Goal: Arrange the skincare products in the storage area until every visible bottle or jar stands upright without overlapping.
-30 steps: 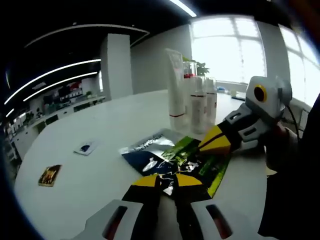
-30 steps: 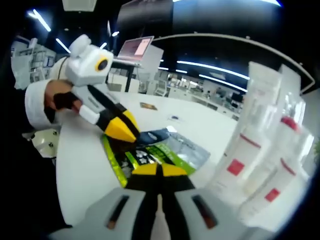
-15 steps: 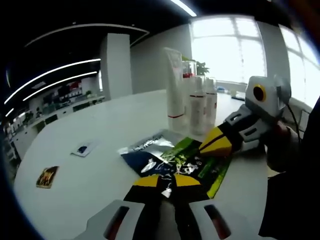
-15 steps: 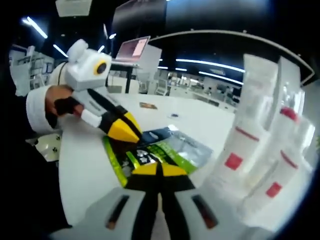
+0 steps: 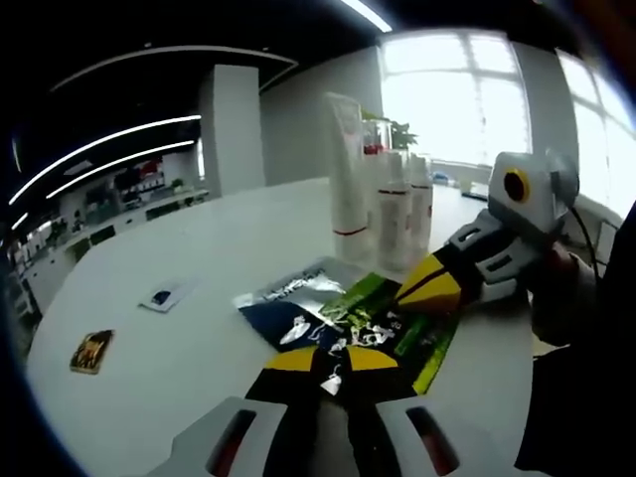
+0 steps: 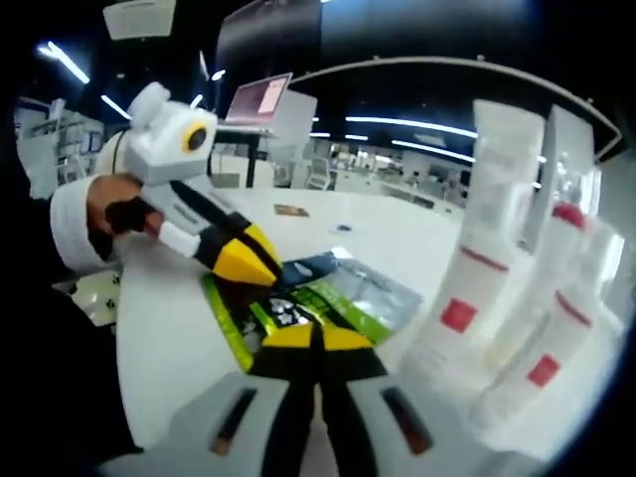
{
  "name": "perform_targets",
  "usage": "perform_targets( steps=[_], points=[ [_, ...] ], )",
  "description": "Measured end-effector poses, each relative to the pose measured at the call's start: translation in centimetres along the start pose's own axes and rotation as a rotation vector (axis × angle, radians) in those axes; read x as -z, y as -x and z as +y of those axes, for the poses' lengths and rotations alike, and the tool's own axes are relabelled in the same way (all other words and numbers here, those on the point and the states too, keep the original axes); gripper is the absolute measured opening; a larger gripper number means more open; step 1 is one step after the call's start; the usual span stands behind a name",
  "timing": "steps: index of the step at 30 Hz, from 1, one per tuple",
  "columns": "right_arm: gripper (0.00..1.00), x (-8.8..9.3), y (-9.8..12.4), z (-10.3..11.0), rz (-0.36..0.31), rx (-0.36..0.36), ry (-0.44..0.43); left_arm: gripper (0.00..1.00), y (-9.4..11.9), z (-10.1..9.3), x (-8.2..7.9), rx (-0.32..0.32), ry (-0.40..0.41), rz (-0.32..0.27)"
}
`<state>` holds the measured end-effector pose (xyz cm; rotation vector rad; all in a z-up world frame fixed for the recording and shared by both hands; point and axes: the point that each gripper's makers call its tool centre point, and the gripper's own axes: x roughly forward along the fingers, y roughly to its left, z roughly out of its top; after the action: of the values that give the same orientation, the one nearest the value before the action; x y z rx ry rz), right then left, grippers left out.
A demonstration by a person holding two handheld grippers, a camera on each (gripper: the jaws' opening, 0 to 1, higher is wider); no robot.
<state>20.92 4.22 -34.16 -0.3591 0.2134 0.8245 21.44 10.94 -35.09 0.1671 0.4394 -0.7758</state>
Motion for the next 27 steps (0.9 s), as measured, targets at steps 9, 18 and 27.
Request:
perform_targets(
  steps=[9,18,27],
  points=[
    [0.00,0.0,0.0,0.0,-0.003,-0.003,0.013,0.08,0.1,-0.1,0.0,-0.008,-0.005,-0.011],
    [0.00,-0.7,0.3,0.5,-0.049,-0.047,-0.032,0.10,0.6,-0.6,-0.4,-0.011,0.005,-0.041],
    [0.00,-2.6,1.2,-0.8,-0.162,0.001,-0.098,0.15,2.0,0.3,-2.3,-0.047,0.025,-0.132]
  ],
)
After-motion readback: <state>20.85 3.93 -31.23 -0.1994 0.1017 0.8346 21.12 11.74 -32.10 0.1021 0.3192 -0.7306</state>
